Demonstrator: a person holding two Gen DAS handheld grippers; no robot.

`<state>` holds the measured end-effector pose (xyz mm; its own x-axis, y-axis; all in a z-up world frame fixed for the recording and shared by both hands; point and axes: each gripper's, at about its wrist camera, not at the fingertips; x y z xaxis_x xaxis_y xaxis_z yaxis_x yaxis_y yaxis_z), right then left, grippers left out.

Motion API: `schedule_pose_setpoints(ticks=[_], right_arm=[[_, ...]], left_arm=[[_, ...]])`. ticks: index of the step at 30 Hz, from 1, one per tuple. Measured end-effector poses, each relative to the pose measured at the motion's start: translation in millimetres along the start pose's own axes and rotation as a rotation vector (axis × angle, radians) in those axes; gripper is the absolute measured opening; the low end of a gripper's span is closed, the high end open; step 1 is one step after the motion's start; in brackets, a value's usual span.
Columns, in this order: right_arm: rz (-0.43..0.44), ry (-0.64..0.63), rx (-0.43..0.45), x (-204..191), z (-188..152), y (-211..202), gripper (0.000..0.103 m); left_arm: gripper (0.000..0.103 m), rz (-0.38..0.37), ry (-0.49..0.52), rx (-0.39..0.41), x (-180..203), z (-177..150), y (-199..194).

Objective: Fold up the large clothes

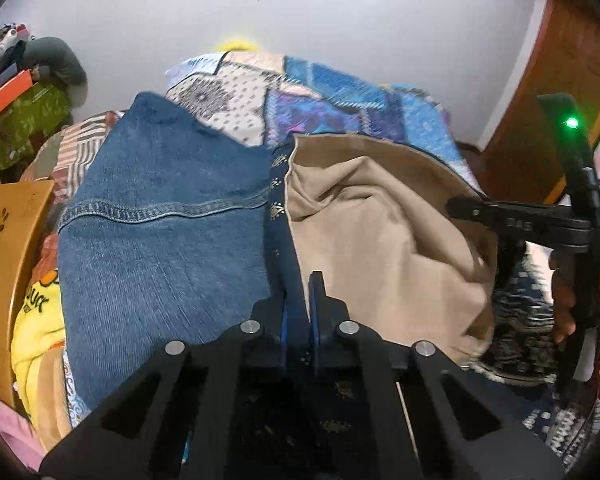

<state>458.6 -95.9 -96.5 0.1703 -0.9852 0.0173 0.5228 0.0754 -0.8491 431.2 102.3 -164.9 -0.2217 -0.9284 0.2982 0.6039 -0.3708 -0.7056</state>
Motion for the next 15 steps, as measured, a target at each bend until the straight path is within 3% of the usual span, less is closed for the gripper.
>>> schedule_pose_setpoints(ticks=[8, 15], right_arm=[[0.112, 0.052, 0.022, 43, -60, -86, 0.007], [0.147, 0.023, 0.007, 46, -121, -110, 0.007]], left_arm=[[0.006, -0.042, 0.123, 0.064, 57, -20, -66], [0.006, -0.039, 0.191, 0.049, 92, -70, -102]])
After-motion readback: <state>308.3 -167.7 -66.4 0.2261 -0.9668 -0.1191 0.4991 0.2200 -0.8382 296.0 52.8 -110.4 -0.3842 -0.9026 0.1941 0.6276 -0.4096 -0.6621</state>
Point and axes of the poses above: each gripper's, at about its wrist camera, not at the fingertips, and y roughly the way its jaws point, x to its right, z to its top, and after that the axes turned 10 degrees about -z, right-handed
